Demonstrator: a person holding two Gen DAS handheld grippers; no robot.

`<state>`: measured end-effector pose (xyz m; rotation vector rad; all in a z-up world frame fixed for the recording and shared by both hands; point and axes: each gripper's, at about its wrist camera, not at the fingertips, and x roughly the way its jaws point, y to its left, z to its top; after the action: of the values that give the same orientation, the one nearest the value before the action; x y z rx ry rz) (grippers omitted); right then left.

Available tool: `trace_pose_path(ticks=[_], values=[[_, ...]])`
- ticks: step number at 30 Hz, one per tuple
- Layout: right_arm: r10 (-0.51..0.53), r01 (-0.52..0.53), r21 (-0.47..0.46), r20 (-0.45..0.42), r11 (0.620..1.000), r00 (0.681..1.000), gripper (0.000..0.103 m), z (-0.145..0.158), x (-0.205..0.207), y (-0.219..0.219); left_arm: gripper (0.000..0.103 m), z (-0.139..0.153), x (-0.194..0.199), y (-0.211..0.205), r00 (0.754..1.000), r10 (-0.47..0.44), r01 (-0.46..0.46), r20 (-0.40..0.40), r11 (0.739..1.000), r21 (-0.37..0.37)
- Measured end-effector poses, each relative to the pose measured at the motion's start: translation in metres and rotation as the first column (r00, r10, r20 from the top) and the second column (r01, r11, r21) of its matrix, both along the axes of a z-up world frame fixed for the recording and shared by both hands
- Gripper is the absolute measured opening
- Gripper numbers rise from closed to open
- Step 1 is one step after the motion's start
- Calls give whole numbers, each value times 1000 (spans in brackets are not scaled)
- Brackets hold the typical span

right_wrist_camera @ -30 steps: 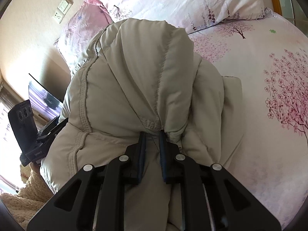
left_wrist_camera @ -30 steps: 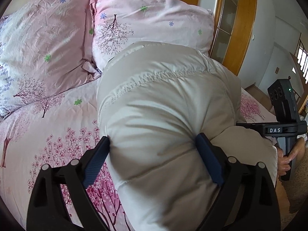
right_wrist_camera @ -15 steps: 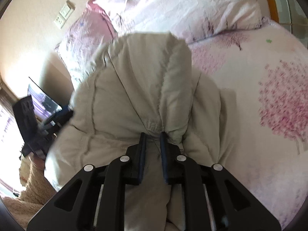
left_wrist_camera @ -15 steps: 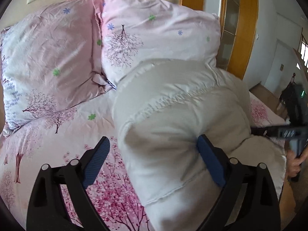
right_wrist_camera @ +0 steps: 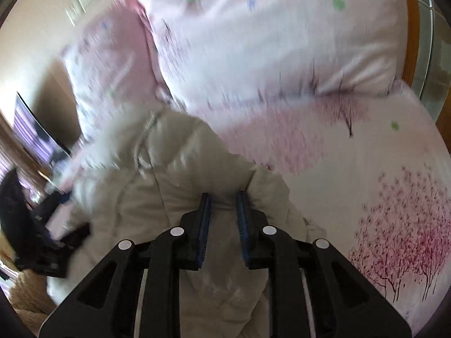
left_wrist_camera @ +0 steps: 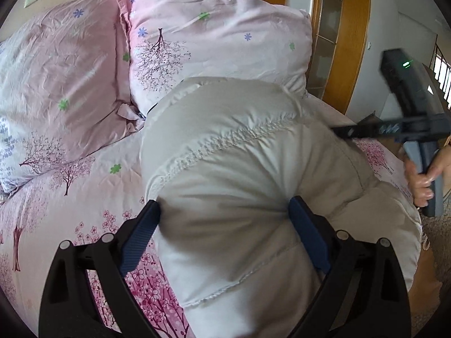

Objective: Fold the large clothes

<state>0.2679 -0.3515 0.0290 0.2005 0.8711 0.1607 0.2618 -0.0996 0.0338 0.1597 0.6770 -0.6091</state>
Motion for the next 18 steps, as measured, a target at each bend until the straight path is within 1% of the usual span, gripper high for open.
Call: trace_pose_path(ticks=[2,6,8,10,13,15,17,18], values=[[3,-3,-7,-41,1000,999,18,-11,6,-1,93,0,-2,-5,1000,1,-1,10,1000,10],[9,-6,25,-105,1000,994,17,-26,14,-9,93,-2,-5,-17,999,13,-15,34,999,43],[6,-1,39,-122,999,992,17,-30,15,-11,93,-3,-7,-24,998,21,-25,53,997,75],[-3,7,39,-121,999,993,17,-29,13,-11,93,-4,-9,-27,998,24,-30,64,995,93],[-43,42,-9,-72,999,996,18,-10,-3,-9,93,-6,-10,-25,998,18,-24,63,995,100],[-30,30,15,-6,999,1000,18,7,-28,-5,93,-8,-10,-22,998,16,-21,63,996,92],[6,-9,63,48,998,999,18,16,-55,0,93,-9,-10,-21,998,16,-21,62,996,86],[15,-19,71,62,997,998,18,18,-66,4,93,-9,-10,-21,998,16,-21,62,996,85]])
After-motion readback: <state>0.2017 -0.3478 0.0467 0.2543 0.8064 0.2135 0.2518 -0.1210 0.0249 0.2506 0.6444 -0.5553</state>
